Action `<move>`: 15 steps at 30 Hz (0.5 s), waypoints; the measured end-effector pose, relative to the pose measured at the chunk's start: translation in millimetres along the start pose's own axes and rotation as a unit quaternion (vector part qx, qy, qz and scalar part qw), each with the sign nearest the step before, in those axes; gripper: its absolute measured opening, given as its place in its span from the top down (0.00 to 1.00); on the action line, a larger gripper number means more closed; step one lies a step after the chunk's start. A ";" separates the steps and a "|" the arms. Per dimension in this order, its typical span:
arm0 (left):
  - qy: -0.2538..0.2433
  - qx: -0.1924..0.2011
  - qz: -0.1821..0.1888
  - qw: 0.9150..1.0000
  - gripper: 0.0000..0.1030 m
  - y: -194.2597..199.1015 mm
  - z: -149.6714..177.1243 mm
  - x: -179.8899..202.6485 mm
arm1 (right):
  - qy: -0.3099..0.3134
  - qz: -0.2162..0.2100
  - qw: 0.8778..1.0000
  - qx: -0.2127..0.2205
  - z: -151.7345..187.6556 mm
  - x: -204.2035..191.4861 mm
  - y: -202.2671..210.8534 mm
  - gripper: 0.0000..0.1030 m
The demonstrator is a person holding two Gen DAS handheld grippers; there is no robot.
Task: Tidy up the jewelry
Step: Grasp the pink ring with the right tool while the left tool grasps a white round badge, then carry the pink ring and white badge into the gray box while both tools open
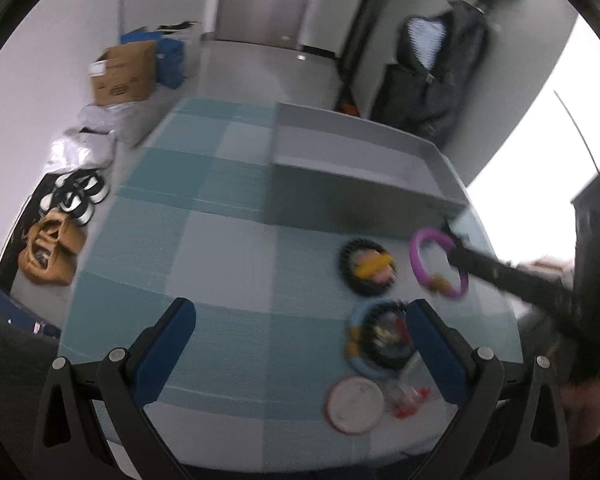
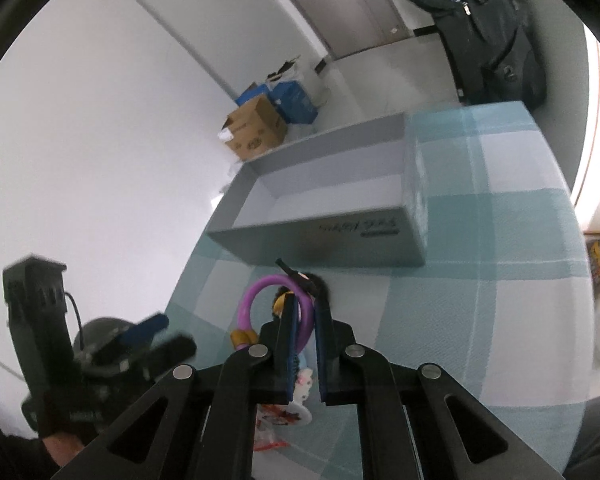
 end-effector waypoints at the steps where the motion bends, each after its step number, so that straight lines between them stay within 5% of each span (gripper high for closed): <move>1: -0.010 -0.009 0.004 1.000 0.01 -0.2 3.5 3.0 | -0.001 -0.001 1.000 0.003 -0.9 0.7 2.2 0.93; 8: -0.042 -0.058 0.020 0.997 0.01 1.4 25.5 16.4 | -0.005 -0.009 1.000 0.018 -2.3 3.8 13.4 0.93; 15: -0.106 -0.110 -0.036 0.988 0.01 -6.5 40.5 25.8 | 0.001 -0.017 0.999 0.028 -2.7 2.9 20.8 0.93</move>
Point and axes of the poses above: each gripper's, at about its wrist camera, not at the fingertips, and y roughly against the way its jaws point, x to its right, z to its underside, the point moved 2 cm from there along -y, roughly the way its jaws point, and after that the axes turned 11 degrees about -z, right-handed, at the moved point
